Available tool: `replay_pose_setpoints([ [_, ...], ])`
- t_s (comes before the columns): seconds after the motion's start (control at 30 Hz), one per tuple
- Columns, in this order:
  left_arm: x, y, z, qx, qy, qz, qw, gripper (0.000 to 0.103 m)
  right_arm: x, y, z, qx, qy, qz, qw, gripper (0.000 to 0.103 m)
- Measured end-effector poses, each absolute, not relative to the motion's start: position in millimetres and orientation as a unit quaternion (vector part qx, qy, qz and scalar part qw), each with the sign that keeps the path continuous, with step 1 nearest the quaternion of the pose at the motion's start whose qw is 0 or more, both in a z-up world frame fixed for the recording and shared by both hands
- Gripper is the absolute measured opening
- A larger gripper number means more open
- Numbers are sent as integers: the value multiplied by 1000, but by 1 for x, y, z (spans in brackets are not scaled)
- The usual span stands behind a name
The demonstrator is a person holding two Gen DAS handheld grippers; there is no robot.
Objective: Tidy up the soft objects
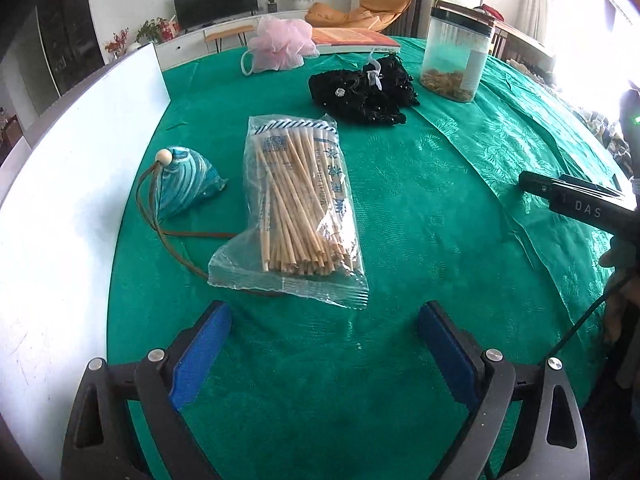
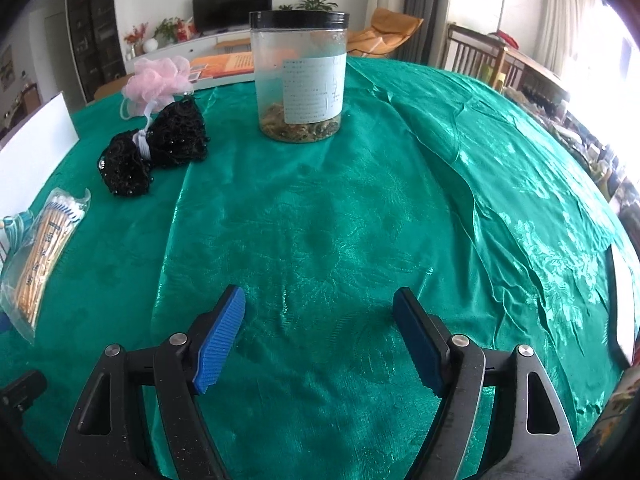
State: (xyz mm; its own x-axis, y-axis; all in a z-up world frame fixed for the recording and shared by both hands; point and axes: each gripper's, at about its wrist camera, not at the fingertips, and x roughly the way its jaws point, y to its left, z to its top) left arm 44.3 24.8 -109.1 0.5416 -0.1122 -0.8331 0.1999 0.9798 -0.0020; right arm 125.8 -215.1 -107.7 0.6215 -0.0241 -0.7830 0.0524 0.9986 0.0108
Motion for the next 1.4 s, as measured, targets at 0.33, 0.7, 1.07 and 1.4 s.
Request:
replay_pose_setpoints([
  [0.33,43,26,-114,44,453,-93,886,103,123,-210,-107,17,435,-23,900,83],
  [0.7,43,26,-113,44,452,-93,886,103,123,-210,-107,17,435,-24,900,84],
  [1.07,43,26,-113,43,452,-93,886,103,122,-209,-106,18,435,-24,900,84],
  [1.4,43,26,-113,43,452,-93,886,103,122,-210,-106,18,435,-24,900,85],
])
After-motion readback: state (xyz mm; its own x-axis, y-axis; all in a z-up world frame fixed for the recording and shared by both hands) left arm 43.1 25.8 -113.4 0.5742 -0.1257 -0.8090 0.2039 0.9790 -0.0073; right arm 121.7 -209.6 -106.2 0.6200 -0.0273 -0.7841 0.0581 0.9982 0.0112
